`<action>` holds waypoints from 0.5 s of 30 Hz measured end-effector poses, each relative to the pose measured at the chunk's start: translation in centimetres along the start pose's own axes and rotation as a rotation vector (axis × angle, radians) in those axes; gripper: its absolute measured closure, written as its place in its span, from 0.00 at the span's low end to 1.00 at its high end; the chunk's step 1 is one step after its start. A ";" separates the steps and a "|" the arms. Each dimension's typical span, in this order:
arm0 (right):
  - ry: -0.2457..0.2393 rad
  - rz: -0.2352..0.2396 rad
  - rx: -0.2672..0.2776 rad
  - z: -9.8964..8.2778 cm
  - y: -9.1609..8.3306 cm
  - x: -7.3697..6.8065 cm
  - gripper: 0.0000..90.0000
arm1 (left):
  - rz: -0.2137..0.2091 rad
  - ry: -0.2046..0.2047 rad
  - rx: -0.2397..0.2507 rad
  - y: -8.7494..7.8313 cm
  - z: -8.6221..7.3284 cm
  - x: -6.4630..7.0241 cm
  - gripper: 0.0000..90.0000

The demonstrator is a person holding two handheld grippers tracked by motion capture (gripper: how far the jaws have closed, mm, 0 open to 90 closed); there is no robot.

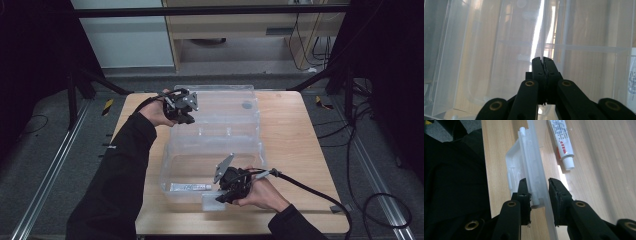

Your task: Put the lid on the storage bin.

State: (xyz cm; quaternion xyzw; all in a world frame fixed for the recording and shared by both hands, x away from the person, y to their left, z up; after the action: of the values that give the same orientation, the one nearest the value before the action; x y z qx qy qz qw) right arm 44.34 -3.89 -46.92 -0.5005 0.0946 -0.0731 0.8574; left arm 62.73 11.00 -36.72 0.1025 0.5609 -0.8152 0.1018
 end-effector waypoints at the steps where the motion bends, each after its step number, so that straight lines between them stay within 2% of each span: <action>1: 0.001 0.001 -0.001 0.0 0.0 0.0 0.80 | -0.002 -0.001 -0.002 -0.1 0.0 0.1 1.00; 9: 0.001 0.001 0.003 0.0 0.0 0.0 0.80 | -0.007 0.013 0.018 -1.2 0.3 0.8 1.00; 15: 0.002 -0.005 0.001 0.0 0.1 0.0 0.80 | 0.008 0.045 0.028 -2.5 0.7 2.2 1.00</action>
State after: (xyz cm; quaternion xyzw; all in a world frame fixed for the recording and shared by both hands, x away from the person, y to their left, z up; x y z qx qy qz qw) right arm 44.35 -3.87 -46.97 -0.5000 0.0942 -0.0757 0.8575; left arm 59.88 11.11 -34.92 0.1243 0.5511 -0.8201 0.0909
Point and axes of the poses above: each handheld gripper's, and its own axes: y roughly forward along the jaws, z roughly out of its top, x roughly to its right, the point moved 6 cm from there along y, roughly forward along the jaws, and after that the axes turned 1 degree about y, right-handed, at the moved point
